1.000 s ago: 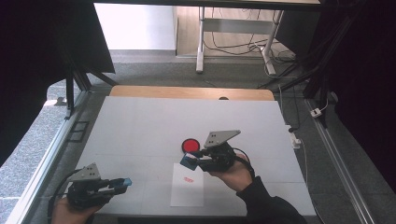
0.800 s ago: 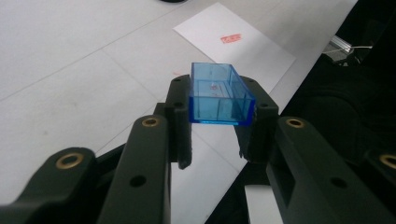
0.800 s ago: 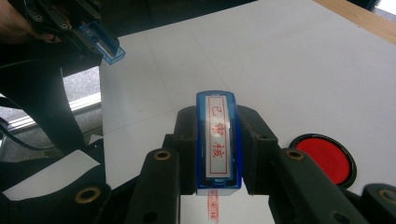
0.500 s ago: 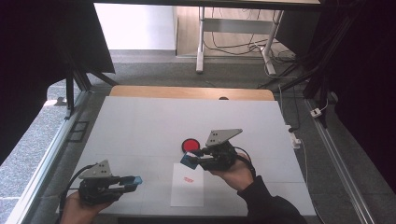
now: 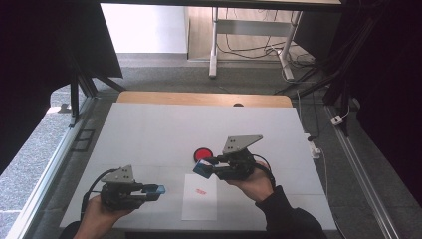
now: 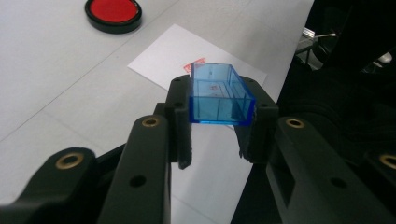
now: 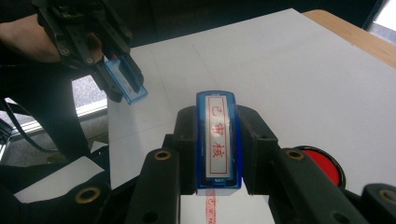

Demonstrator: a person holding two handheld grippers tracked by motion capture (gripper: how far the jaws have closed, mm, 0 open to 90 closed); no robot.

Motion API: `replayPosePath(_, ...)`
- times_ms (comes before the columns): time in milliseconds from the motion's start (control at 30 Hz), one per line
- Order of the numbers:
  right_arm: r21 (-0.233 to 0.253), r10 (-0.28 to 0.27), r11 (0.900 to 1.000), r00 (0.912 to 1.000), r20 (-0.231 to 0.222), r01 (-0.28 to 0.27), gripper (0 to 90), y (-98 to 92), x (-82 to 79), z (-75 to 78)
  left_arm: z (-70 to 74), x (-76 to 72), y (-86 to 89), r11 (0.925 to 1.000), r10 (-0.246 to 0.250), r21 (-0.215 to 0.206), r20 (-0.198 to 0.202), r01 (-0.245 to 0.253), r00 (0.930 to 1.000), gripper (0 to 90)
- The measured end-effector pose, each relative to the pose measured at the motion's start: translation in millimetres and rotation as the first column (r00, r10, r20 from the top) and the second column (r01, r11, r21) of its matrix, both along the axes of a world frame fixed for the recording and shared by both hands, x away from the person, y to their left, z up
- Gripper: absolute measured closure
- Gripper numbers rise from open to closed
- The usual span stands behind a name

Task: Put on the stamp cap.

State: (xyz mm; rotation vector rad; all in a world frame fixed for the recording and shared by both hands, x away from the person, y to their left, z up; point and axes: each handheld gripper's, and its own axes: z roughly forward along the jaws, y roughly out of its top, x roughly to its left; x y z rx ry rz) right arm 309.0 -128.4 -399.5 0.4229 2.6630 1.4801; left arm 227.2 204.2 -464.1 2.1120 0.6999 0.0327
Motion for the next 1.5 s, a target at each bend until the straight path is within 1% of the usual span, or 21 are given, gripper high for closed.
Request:
replayPosePath(167, 0.005, 0.006, 1.000, 1.0000, 0.000, -0.006, 71.1, -1.5, -0.1, 2.5, 0.8, 10.2, -10.1, 0.9996, -0.028, 0.000, -0.003, 0.028, 0.9996, 68.3)
replayPosePath(333, 0.006, 0.015, 1.000, 0.9999, 0.005, -0.015, 71.1, -1.8, -1.0, 4.8, 3.0, 19.6, -19.4, 0.9976, -0.067, -0.020, 0.000, 0.067, 0.9978, 68.3)
replayPosePath(433, 0.011, 0.021, 1.000, 0.9998, 0.006, -0.021, 71.1, -2.2, -1.8, 6.8, 3.5, 24.8, -25.9, 0.9948, -0.097, -0.028, 0.005, 0.097, 0.9952, 68.3)
replayPosePath(500, 0.012, 0.025, 1.000, 0.9996, 0.008, -0.025, 71.1, -2.3, -2.3, 7.7, 3.2, 29.1, -29.9, 0.9916, -0.125, -0.034, 0.007, 0.125, 0.9922, 68.3)
replayPosePath(567, 0.009, 0.028, 1.000, 0.9995, 0.012, -0.028, 71.1, -2.2, -2.5, 7.9, 2.8, 33.8, -33.6, 0.9902, -0.135, -0.034, 0.005, 0.135, 0.9908, 68.3)
replayPosePath(700, 0.004, 0.033, 0.999, 0.9994, 0.013, -0.033, 71.1, -2.1, -3.3, 8.4, 3.6, 42.6, -40.0, 0.9857, -0.161, -0.052, -0.003, 0.160, 0.9870, 68.3)
replayPosePath(767, 0.009, 0.035, 0.999, 0.9993, 0.014, -0.036, 71.1, -2.3, -3.7, 9.2, 4.7, 46.8, -43.1, 0.9818, -0.180, -0.063, -0.003, 0.179, 0.9837, 68.3)
replayPosePath(833, 0.012, 0.036, 0.999, 0.9992, 0.015, -0.037, 71.1, -3.1, -4.3, 11.0, 5.9, 50.9, -46.9, 0.9794, -0.192, -0.063, -0.003, 0.192, 0.9813, 68.3)
replayPosePath(967, 0.021, 0.042, 0.999, 0.9989, 0.020, -0.043, 71.1, -4.4, -5.0, 13.6, 7.6, 58.7, -55.2, 0.9718, -0.227, -0.067, -0.002, 0.226, 0.9740, 68.3)
replayPosePath(1033, 0.022, 0.043, 0.999, 0.9988, 0.022, -0.044, 71.1, -4.8, -5.3, 14.2, 8.1, 61.9, -59.2, 0.9663, -0.249, -0.066, 0.001, 0.249, 0.9684, 68.3)
replayPosePath(1133, 0.023, 0.042, 0.999, 0.9988, 0.024, -0.042, 71.1, -5.6, -5.5, 15.0, 8.4, 66.5, -64.7, 0.9600, -0.274, -0.059, 0.001, 0.274, 0.9617, 68.3)
replayPosePath(1233, 0.027, 0.050, 0.998, 0.9985, 0.021, -0.051, 71.1, -6.5, -5.5, 15.8, 7.7, 71.3, -68.8, 0.9541, -0.293, -0.067, -0.003, 0.292, 0.9562, 68.3)
replayPosePath(1333, 0.037, 0.060, 0.997, 0.9981, 0.015, -0.060, 71.1, -6.8, -5.7, 16.6, 7.7, 74.6, -72.9, 0.9454, -0.318, -0.073, 0.004, 0.318, 0.9480, 68.4)
replayPosePath(1367, 0.039, 0.063, 0.997, 0.9979, 0.016, -0.064, 71.1, -6.8, -5.8, 16.8, 8.1, 75.7, -74.1, 0.9411, -0.330, -0.075, 0.008, 0.330, 0.9439, 68.4)
replayPosePath(1500, 0.052, 0.079, 0.995, 0.9968, 0.009, -0.079, 71.1, -7.1, -5.7, 16.6, 8.9, 79.0, -78.4, 0.9279, -0.363, -0.084, 0.021, 0.363, 0.9316, 68.4)
